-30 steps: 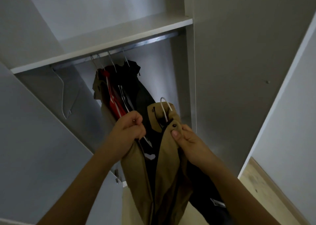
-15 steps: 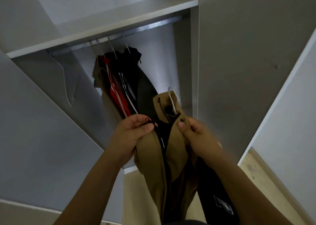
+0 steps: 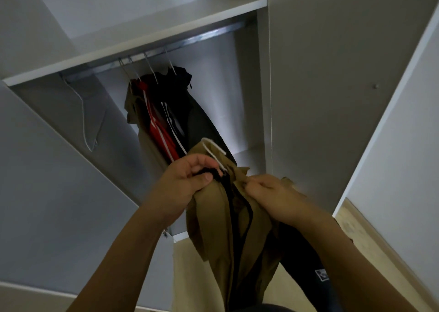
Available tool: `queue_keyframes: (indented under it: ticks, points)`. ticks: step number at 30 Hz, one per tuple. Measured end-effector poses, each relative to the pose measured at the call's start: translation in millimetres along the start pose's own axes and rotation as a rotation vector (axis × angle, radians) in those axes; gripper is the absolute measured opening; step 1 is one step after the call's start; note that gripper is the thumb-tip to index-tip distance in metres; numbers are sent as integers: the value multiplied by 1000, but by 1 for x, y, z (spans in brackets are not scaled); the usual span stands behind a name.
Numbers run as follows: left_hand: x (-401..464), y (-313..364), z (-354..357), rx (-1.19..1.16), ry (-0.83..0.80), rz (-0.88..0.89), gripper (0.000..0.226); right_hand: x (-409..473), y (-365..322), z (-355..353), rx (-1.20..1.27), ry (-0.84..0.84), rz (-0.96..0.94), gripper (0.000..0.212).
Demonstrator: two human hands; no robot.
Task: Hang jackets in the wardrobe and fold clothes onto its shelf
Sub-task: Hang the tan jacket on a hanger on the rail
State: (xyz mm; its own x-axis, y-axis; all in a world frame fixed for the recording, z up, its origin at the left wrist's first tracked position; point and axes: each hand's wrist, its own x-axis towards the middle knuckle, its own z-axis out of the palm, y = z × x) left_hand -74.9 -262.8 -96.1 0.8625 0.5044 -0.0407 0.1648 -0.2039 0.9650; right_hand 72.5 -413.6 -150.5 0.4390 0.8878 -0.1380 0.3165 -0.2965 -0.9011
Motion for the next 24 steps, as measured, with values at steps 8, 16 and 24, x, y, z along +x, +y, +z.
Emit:
queue_keyframes:
  ticks: [8,16,24]
  points:
    - [-2,7,8,-30,56,-100,14,-1,-1,1,30,-137,-96,31]
    - [-5,10,6,-89,-4,-254,12,-7,-3,0,42,-138,-150,33]
    - [-8,15,8,-4,-71,-297,15,-10,-6,-1,19,-157,-146,31]
